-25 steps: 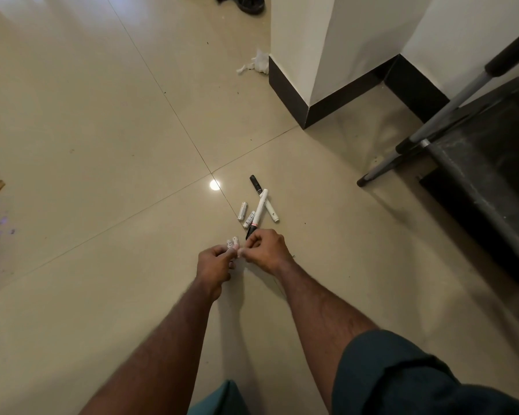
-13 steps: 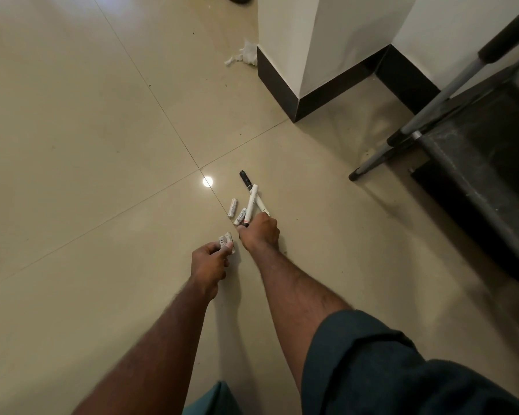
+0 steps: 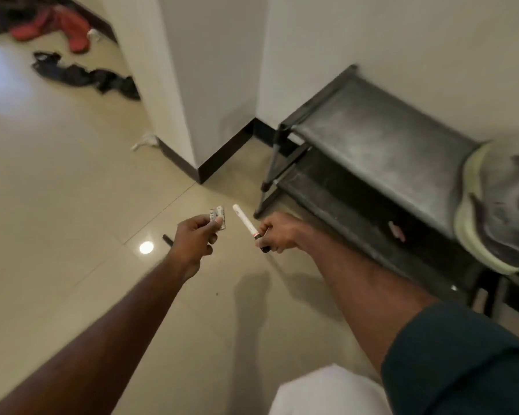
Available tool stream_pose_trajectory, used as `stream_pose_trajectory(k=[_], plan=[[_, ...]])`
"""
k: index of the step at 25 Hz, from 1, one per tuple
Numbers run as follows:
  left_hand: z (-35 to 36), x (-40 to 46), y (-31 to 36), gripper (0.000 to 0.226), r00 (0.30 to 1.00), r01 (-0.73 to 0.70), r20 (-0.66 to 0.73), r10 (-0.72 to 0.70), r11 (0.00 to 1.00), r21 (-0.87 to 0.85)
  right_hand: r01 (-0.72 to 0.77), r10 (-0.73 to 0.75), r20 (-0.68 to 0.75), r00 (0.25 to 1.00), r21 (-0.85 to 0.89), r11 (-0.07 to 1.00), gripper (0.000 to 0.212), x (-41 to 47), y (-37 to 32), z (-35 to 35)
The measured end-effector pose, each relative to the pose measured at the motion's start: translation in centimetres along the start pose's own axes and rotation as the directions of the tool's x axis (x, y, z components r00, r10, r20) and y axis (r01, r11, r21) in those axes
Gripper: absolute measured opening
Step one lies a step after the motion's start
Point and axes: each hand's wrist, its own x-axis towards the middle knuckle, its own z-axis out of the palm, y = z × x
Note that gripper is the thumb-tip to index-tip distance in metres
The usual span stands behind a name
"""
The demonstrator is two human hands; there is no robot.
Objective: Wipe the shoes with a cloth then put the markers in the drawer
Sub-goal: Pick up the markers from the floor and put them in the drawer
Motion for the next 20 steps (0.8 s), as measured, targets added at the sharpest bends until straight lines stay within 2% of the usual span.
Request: stream_pose_trajectory(k=[3,6,8,10,12,16,20], plan=[[5.0,-3.4,6.5,0.017,0.972,-0.097,0.229,0.057,0.981,0.166,0.021,-0.013,-0.147,0.989,0.050,0.999,0.007,-9.7,3.0,-4.4],[9.5,-8.0,11.6,0.019,0.895,-0.209,0.442,0.059,0.932,0.298,0.024,-0.024,-0.287,0.958,-0.004,1.000,0.013,-20.3,5.3,-7.5],[13.6,-12.1,15.0,0.017,0.831,-0.293,0.552,0.072,0.900,0.323,0.037,-0.038,-0.410,0.911,-0.010,0.999,0.017,-28.3,7.2,-9.1],[18.5,-17.3,18.0,0.016,0.773,-0.374,0.625,0.109,0.874,0.310,0.091,-0.036,-0.524,0.851,0.080,0.993,0.016,-36.5,9.5,-10.2],[24.4,-23.6,19.9,0.015,0.698,-0.441,0.700,0.151,0.861,0.254,0.162,-0.007,-0.650,0.760,0.179,0.970,0.014,-44.8,12.8,-10.8],[35.9,-36.0,19.6,0.013,0.517,-0.528,0.834,0.195,0.839,0.131,0.197,0.126,-0.756,0.642,0.322,0.926,0.012,-58.2,21.3,-9.9],[47.9,-48.0,13.0,0.014,0.354,-0.576,0.931,0.087,0.804,0.144,0.165,0.299,-0.786,0.542,0.448,0.879,0.010,-68.2,32.1,-5.9]])
